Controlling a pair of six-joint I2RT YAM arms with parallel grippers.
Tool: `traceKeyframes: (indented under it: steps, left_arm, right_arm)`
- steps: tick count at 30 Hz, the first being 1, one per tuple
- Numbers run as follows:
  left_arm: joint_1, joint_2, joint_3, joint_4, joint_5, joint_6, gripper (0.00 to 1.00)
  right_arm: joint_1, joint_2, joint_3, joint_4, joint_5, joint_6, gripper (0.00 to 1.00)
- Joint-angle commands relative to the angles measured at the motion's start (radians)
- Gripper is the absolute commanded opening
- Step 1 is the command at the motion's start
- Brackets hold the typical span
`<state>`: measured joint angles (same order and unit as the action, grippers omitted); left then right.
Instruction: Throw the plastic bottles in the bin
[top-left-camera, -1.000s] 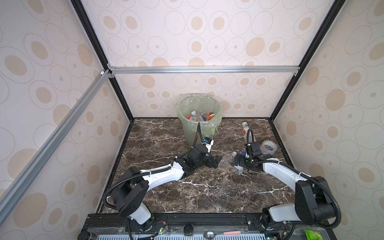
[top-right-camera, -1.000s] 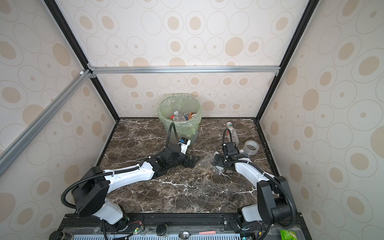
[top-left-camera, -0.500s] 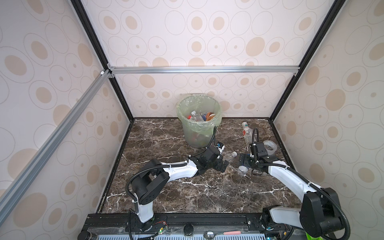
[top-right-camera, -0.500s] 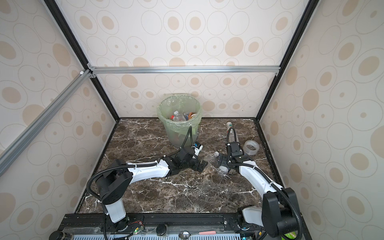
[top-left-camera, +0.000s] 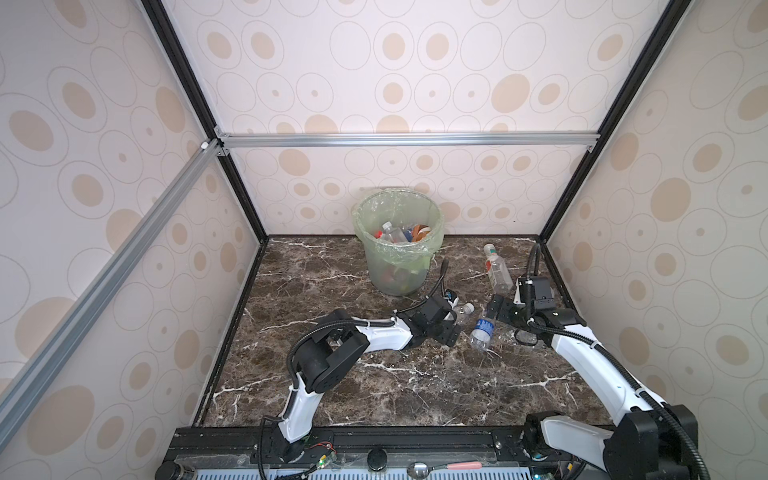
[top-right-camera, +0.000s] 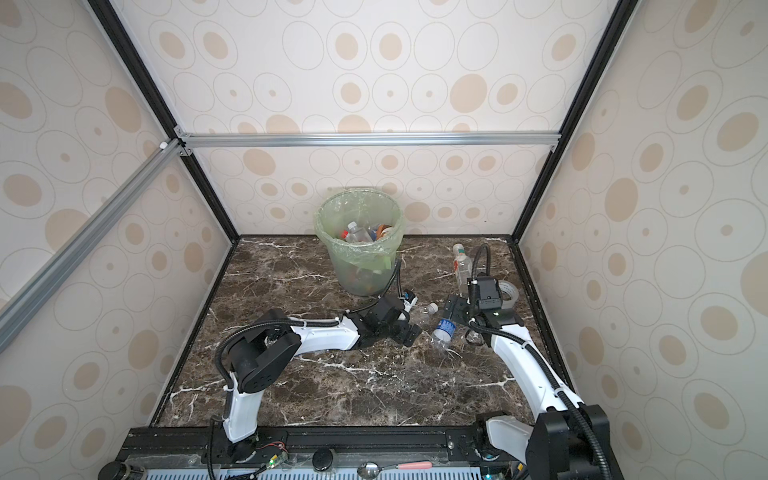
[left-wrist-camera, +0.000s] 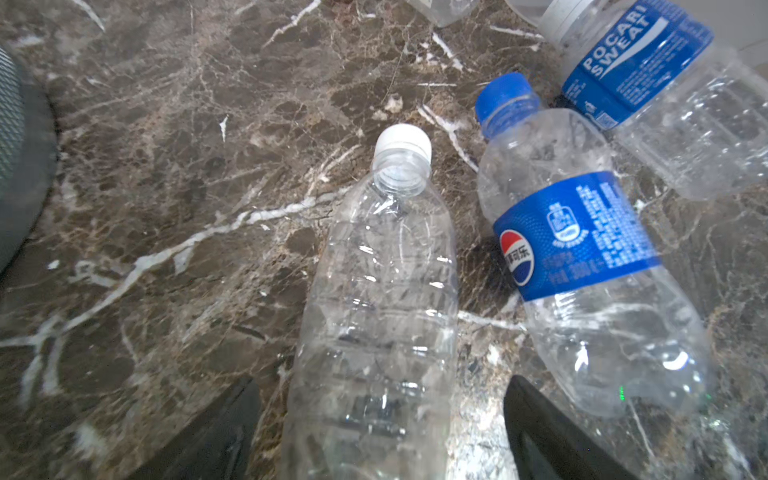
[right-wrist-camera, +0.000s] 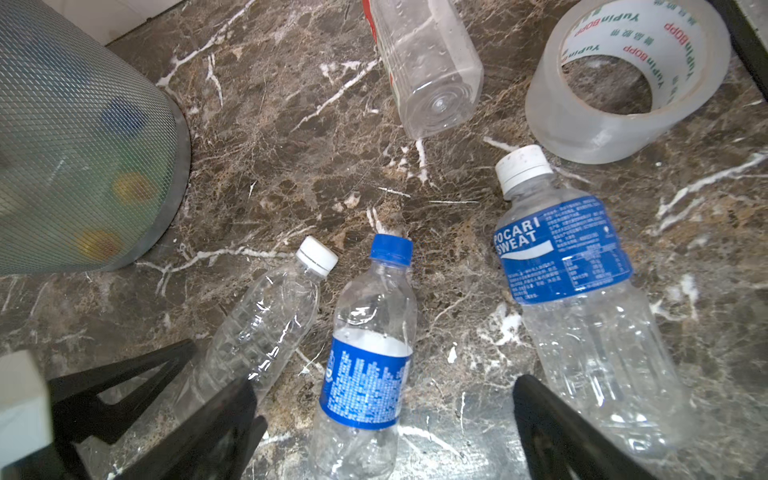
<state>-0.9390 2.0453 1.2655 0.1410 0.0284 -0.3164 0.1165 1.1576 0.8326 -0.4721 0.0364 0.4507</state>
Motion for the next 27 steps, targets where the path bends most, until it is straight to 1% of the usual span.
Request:
traceKeyframes:
  steps: [1,6,13,20,24,27]
  left_arm:
    - [-0.011,0.034,0.044,0.0,0.012,0.022,0.85]
    - [-0.011,0.057,0.04,0.007,0.019,0.018,0.67]
    - [-0.011,0.055,0.018,0.018,0.018,0.013,0.52]
    - [-0.011,-0.022,-0.005,0.035,-0.001,-0.002,0.5]
    - [-0.011,-0.106,-0.028,0.057,-0.03,-0.019,0.51]
    - [-0.011,-0.183,-0.067,0.104,-0.051,-0.042,0.51]
  right_arm:
    - [-0.011,-0.024,0.008,-0.022,-0.028,-0.006,1.0]
    - [-0.023,-0.029,-0.001,-0.01,-0.049,-0.003,1.0]
    - [-0.033,-0.017,0.009,0.008,-0.08,0.009,1.0]
    - [-0.044,-0.012,0.015,0.047,-0.164,0.048,1.0]
    - [-0.053,-0.025,0.021,0.102,-0.254,0.107,1.0]
    - [-0.054,-0.038,0.04,0.139,-0.281,0.145,1.0]
